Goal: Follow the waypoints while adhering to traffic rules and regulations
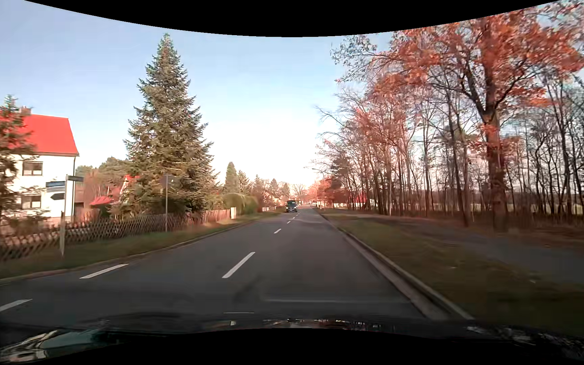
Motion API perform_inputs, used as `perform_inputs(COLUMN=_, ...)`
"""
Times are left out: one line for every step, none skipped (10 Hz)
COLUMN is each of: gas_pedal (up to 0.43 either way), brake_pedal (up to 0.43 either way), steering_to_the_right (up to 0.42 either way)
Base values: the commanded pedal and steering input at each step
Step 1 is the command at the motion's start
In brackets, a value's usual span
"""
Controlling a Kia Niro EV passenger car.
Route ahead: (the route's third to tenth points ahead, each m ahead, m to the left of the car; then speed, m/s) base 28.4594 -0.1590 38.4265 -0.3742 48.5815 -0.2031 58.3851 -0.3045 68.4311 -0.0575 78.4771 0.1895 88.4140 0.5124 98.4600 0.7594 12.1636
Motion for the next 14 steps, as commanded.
perform_inputs(gas_pedal=0.087, brake_pedal=0.0, steering_to_the_right=-0.003)
perform_inputs(gas_pedal=0.087, brake_pedal=0.0, steering_to_the_right=-0.003)
perform_inputs(gas_pedal=0.087, brake_pedal=0.0, steering_to_the_right=-0.002)
perform_inputs(gas_pedal=0.087, brake_pedal=0.0, steering_to_the_right=-0.002)
perform_inputs(gas_pedal=0.087, brake_pedal=0.0, steering_to_the_right=-0.003)
perform_inputs(gas_pedal=0.087, brake_pedal=0.0, steering_to_the_right=-0.002)
perform_inputs(gas_pedal=0.087, brake_pedal=0.0, steering_to_the_right=-0.002)
perform_inputs(gas_pedal=0.087, brake_pedal=0.0, steering_to_the_right=-0.002)
perform_inputs(gas_pedal=0.087, brake_pedal=0.0, steering_to_the_right=-0.003)
perform_inputs(gas_pedal=0.087, brake_pedal=0.0, steering_to_the_right=-0.003)
perform_inputs(gas_pedal=0.087, brake_pedal=0.0, steering_to_the_right=-0.003)
perform_inputs(gas_pedal=0.087, brake_pedal=0.0, steering_to_the_right=-0.002)
perform_inputs(gas_pedal=0.087, brake_pedal=0.0, steering_to_the_right=-0.003)
perform_inputs(gas_pedal=0.098, brake_pedal=0.0, steering_to_the_right=-0.003)
